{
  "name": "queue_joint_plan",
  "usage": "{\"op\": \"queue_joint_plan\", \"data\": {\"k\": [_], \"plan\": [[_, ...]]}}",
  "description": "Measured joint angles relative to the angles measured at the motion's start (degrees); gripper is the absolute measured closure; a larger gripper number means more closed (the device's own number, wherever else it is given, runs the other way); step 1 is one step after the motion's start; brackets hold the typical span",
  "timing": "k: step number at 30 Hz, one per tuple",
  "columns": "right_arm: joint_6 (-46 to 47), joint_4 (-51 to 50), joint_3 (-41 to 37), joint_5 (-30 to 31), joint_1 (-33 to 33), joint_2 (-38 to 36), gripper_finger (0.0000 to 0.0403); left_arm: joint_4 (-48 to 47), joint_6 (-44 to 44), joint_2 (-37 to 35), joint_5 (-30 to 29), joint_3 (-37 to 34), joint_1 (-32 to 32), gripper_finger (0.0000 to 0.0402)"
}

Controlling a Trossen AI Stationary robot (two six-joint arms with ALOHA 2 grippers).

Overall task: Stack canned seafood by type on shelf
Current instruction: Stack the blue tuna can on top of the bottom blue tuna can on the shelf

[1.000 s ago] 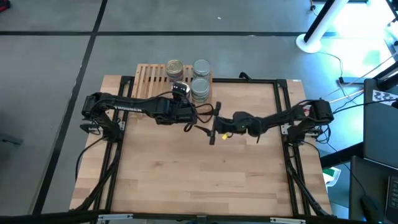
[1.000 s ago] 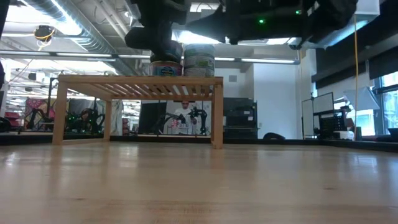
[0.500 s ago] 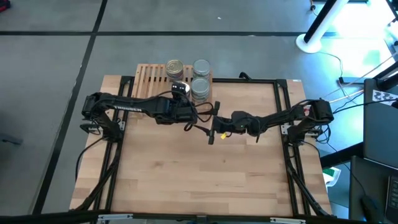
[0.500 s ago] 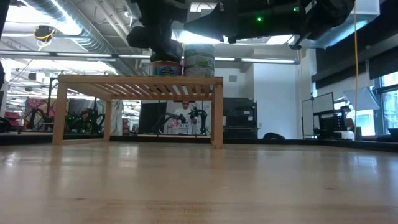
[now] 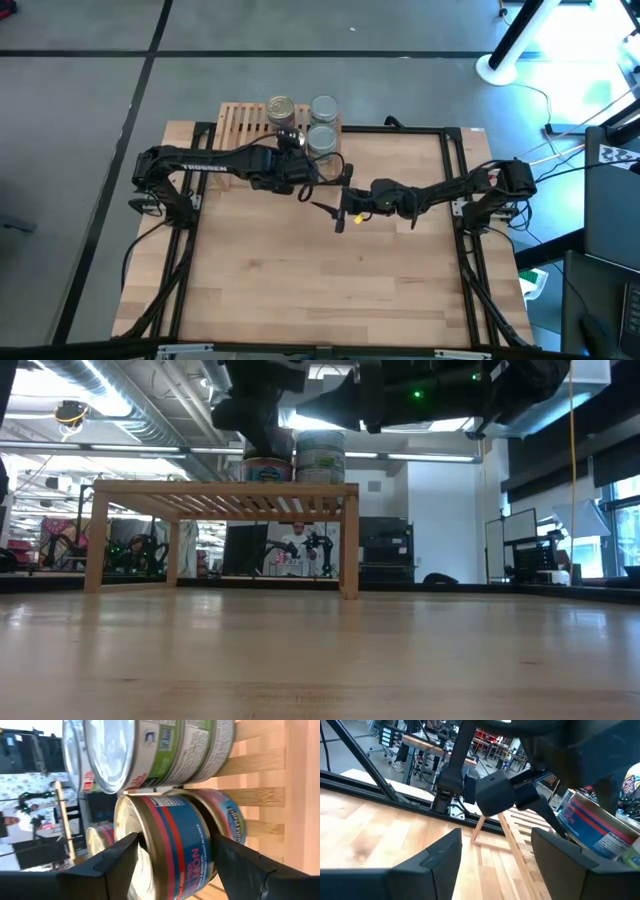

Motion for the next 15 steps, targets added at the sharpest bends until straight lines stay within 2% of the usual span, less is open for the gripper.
{"op": "queue_joint_plan", "data": {"k": [15], "plan": [[0.00, -1.11, 0.00, 0.00, 0.00, -0.03, 0.0164, -0.10, 0.27, -0.52, 1.89, 0.00, -0.35, 0.0155]]}}
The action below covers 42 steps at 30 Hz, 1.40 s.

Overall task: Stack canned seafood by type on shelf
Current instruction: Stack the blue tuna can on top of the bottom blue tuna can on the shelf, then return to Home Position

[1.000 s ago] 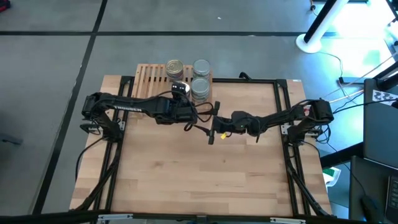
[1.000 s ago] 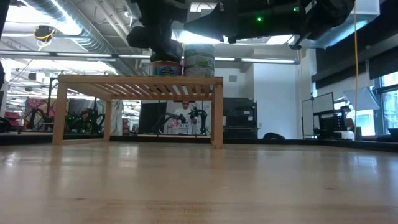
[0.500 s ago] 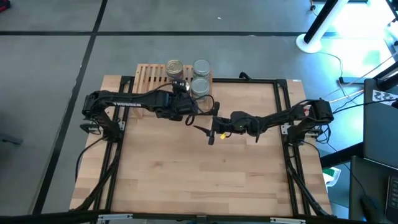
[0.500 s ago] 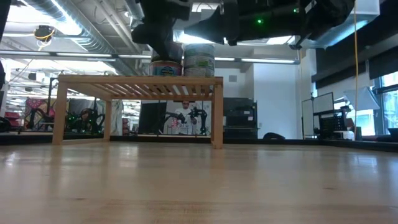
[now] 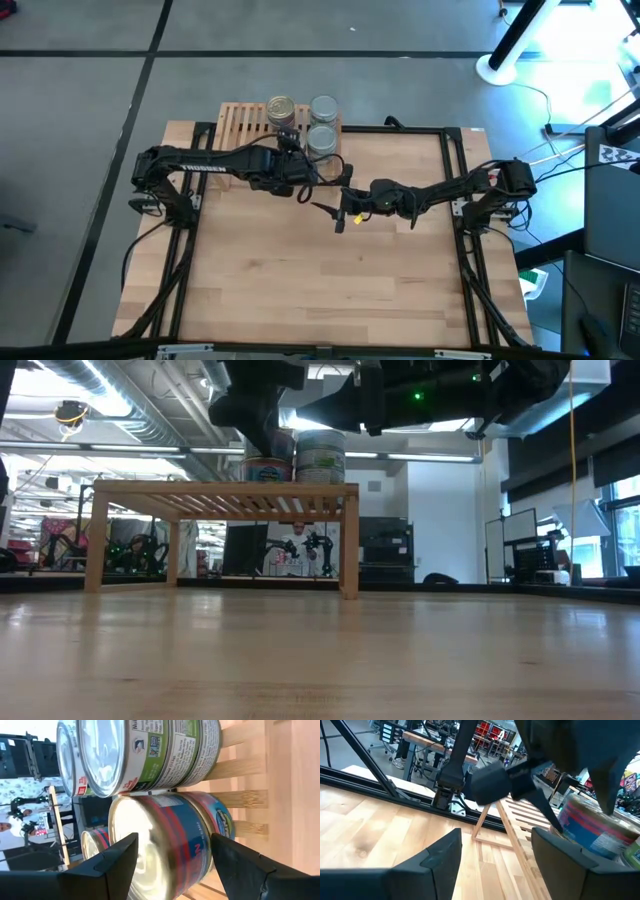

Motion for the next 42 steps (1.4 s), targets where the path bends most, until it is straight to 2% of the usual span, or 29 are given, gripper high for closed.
{"op": "queue_joint_plan", "data": {"k": [9, 16, 21, 27, 32, 36, 42], "plan": [[-0.02, -0.21, -0.02, 0.03, 0.00, -0.03, 0.0164, -0.98, -4.75, -3.22, 0.26, 0.02, -1.94, 0.0155], [-0.17, -3.69, -0.07, 4.84, 0.00, -2.92, 0.0164, -3.53, -9.92, -7.00, 0.39, 0.02, -4.03, 0.0155], [-0.20, -13.54, -0.09, 4.98, 0.00, -8.98, 0.0164, -11.02, -21.14, -12.78, 1.03, 0.02, -5.53, 0.0155], [-0.39, -27.71, -0.07, 5.50, -0.93, -19.84, 0.0164, -17.39, -37.51, -23.66, 8.20, -0.82, -8.83, 0.0155], [0.33, -43.40, -0.03, 5.55, -2.22, -32.25, 0.0164, -12.62, -46.33, -35.81, 8.44, -7.67, -16.51, 0.0155], [4.74, -53.48, -0.10, 5.35, -3.85, -42.01, 0.0164, -2.80, -49.72, -45.02, 7.37, -17.60, -22.71, 0.0155], [7.30, -55.48, -8.98, 3.52, -5.84, -56.83, 0.0164, 15.14, -46.32, -54.65, 5.99, -35.79, -26.02, 0.0155]]}}
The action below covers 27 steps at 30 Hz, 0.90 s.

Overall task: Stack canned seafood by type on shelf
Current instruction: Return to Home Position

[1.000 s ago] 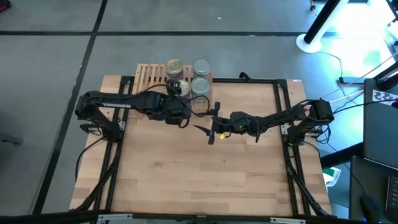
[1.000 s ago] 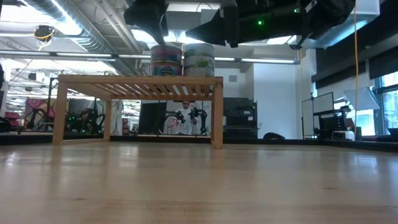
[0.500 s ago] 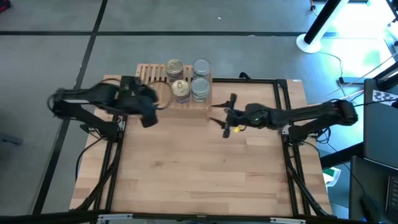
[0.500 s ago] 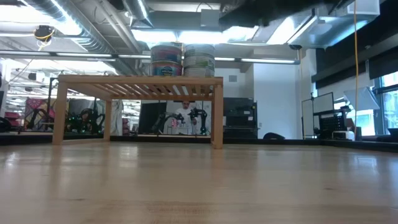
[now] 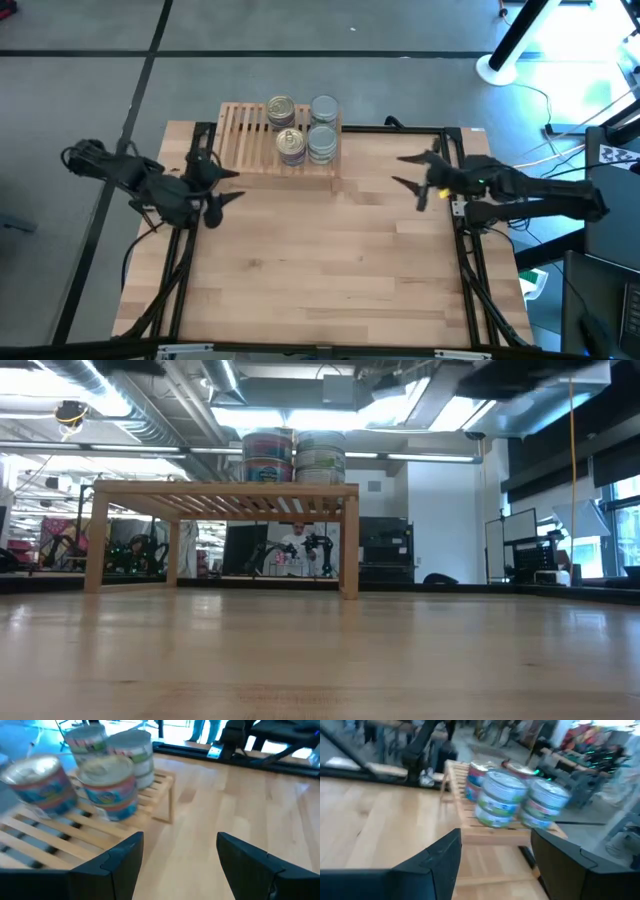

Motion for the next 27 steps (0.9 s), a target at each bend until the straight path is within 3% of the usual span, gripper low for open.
{"op": "queue_joint_plan", "data": {"k": [9, 14, 17, 27], "plan": [[4.51, -0.36, -12.90, 7.48, -2.92, -25.92, 0.0164, 16.35, -7.40, 1.15, -0.63, -14.78, 0.79, 0.0155], [5.60, -1.60, -16.00, 4.27, -3.10, -36.64, 0.0164, 24.39, 3.69, 2.04, 1.48, -20.52, 0.85, 0.0169], [7.75, -4.16, -16.59, 3.04, -3.08, -36.64, 0.0164, 28.09, 8.64, 0.79, 0.62, -23.70, 2.43, 0.0206], [9.25, -4.23, -20.16, 3.27, -3.06, -31.59, 0.0164, 27.01, 11.24, -10.47, -0.62, -30.24, 6.99, 0.0384]]}}
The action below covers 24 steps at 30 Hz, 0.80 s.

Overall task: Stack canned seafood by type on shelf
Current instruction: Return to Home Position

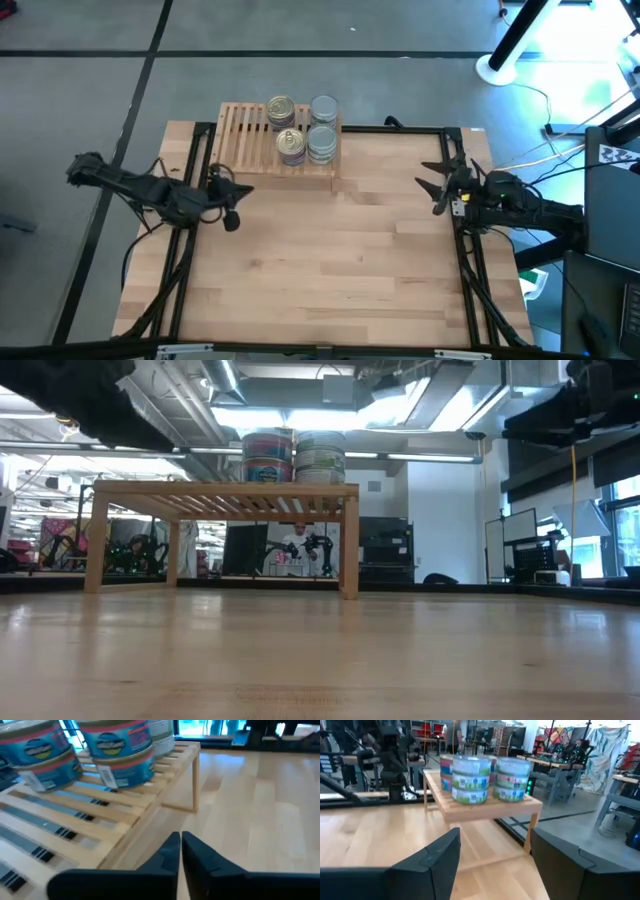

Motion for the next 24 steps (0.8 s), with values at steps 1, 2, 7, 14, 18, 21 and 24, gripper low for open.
{"op": "queue_joint_plan", "data": {"k": [1, 2, 7, 14, 18, 21, 24], "plan": [[0.05, 0.62, 0.09, -0.31, 0.00, 0.58, 0.0164, -0.26, 0.14, -1.79, 0.04, -0.71, 0.18, 0.0392], [0.05, 0.75, 0.22, -0.35, 0.00, 0.92, 0.0164, -0.22, 0.20, -3.47, 0.00, -1.31, 0.23, 0.0396], [0.22, -0.67, 0.13, -2.87, 0.00, 1.36, 0.0173, 1.01, 1.02, -12.55, -0.07, -5.02, 0.23, 0.0391], [0.40, -0.97, 0.13, -6.36, 0.00, 1.40, 0.0245, 5.81, 4.56, -23.48, -0.12, -11.38, 0.23, 0.0398], [0.94, 2.12, -2.02, -6.36, 0.00, 1.48, 0.0295, 8.77, 8.01, -28.78, -0.13, -15.29, 0.23, 0.0399], [0.92, 7.41, -6.58, -6.36, 0.00, 1.55, 0.0334, 11.70, 9.86, -31.01, -0.22, -18.48, 0.24, 0.0399], [0.98, 11.67, -10.50, -6.37, 0.00, 1.53, 0.0371, 14.14, 10.31, -30.86, -0.15, -20.76, 0.23, 0.0400]]}}
